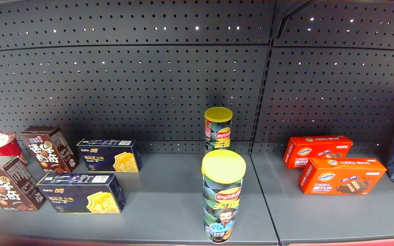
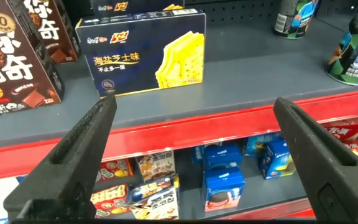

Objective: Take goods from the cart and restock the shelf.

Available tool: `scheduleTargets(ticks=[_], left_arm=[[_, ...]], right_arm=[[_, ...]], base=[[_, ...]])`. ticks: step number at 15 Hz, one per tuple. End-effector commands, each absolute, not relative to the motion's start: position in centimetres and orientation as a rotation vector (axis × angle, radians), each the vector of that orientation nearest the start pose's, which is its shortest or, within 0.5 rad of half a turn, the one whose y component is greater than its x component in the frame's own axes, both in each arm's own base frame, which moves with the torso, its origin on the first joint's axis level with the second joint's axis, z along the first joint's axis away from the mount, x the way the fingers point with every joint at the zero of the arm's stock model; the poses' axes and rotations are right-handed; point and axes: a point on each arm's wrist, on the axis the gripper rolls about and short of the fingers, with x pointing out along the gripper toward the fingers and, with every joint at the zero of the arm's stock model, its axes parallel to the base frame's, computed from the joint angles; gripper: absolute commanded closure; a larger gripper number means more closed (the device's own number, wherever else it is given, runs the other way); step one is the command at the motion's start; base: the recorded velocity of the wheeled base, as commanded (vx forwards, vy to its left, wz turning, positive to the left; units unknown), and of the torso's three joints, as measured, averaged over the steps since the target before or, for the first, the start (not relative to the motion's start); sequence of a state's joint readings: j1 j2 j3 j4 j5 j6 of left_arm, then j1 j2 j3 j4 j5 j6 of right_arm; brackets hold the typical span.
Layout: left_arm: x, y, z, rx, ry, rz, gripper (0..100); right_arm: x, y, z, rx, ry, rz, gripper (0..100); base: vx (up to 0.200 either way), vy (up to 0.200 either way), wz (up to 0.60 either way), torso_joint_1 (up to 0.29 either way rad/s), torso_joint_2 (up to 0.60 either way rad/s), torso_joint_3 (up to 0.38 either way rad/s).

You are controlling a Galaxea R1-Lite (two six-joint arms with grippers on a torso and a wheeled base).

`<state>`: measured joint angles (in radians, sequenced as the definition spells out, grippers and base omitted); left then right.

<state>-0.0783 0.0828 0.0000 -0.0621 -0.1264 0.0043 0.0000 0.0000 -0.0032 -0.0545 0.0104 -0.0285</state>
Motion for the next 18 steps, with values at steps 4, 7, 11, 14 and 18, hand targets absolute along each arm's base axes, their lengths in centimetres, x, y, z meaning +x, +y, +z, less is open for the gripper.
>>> scheduleTargets(ticks=[4,7,11,14,18], left_arm=[[-1.64,-0.15,8.37,0.01,0.019,-0.204,0],[-1.64,-0.15,8.37,0.007,0.019,-0.203,0],[-1.64,-0.16,8.37,0.016,0.018,-0.206,0],[-1.63,-0.14,8.36,0.01,0.02,-0.2,0],[-1.64,-0.15,8.36,0.003,0.021,-0.203,0]], right_arm=[[-2.31,0.03,8.19,-0.029,-0.055,0.011,0],[-2.31,0.03,8.19,-0.029,-0.055,0.011,0],[-2.31,0.03,8.19,-0.03,-0.055,0.013,0],[-2.31,0.03,8.17,-0.03,-0.054,0.013,0],[-2.31,0.08,8.17,-0.03,-0.054,0.033,0]], base=[[-0.05,0.0,0.0,0.001,0.0,0.003],[0.0,0.0,0.0,0.0,0.0,0.0],[0.0,0.0,0.0,0.0,0.0,0.0],[0.0,0.0,0.0,0.0,0.0,0.0],[0.0,-0.05,0.0,-0.001,0.0,0.001]])
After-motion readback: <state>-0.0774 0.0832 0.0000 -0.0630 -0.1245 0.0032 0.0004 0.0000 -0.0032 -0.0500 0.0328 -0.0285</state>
